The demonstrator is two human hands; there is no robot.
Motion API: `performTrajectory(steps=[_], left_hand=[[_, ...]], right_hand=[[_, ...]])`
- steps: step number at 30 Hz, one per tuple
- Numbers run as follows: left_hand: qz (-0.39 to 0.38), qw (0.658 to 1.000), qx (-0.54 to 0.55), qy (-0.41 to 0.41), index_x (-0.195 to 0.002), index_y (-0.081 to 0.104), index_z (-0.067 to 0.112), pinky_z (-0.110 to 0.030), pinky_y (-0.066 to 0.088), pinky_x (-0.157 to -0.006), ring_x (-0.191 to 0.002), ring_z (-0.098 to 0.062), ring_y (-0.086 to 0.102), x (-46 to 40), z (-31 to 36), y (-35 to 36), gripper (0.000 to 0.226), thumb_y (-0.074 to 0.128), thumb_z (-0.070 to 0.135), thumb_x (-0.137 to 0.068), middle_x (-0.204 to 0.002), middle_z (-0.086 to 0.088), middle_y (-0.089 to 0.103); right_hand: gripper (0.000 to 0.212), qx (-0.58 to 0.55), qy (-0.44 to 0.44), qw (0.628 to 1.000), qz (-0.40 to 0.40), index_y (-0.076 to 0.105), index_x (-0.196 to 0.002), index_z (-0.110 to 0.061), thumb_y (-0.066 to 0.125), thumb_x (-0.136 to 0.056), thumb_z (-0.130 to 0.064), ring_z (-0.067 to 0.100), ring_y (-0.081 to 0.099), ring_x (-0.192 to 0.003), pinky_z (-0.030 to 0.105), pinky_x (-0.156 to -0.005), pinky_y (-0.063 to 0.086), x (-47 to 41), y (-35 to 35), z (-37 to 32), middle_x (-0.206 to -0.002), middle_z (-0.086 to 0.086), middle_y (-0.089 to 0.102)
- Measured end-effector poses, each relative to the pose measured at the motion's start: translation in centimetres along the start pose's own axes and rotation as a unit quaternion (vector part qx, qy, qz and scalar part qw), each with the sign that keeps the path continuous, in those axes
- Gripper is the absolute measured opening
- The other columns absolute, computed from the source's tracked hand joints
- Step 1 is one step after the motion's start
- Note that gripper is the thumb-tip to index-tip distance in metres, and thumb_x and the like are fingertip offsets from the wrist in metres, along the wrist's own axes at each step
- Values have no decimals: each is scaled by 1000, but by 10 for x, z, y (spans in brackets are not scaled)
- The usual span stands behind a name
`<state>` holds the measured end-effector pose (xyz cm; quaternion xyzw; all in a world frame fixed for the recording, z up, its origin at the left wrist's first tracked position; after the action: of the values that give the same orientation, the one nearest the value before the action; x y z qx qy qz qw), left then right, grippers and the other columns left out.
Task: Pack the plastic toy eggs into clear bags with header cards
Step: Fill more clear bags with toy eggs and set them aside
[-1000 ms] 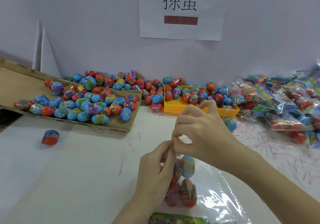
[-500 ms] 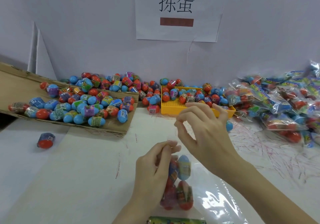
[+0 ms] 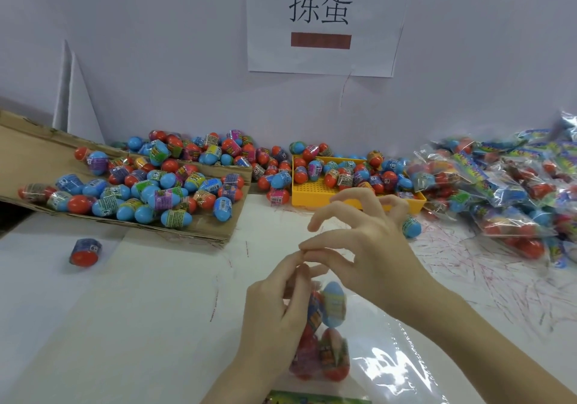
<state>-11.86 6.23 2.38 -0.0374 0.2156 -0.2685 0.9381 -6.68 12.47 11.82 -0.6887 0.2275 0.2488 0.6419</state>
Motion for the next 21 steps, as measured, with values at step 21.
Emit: performTrajectory(steps=[21], left_hand=[[5, 1000, 25, -8, -90, 58, 39, -22, 57, -67, -76, -4, 69, 0, -6, -2, 33, 33, 56, -77, -78, 15, 70]], right_hand=[[22, 201, -139, 969, -32, 68, -73, -26, 50, -86, -26, 12, 59, -100, 41, -89, 24, 5, 10, -26, -86, -13, 65]])
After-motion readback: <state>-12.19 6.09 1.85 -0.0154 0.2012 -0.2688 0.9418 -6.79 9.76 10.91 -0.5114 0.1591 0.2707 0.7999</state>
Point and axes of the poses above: each hand's wrist, its own x-axis away from the middle knuckle, its own y-axis out of the palm, z = x × y, the point moved 10 cm from there along -x, towards the middle knuckle
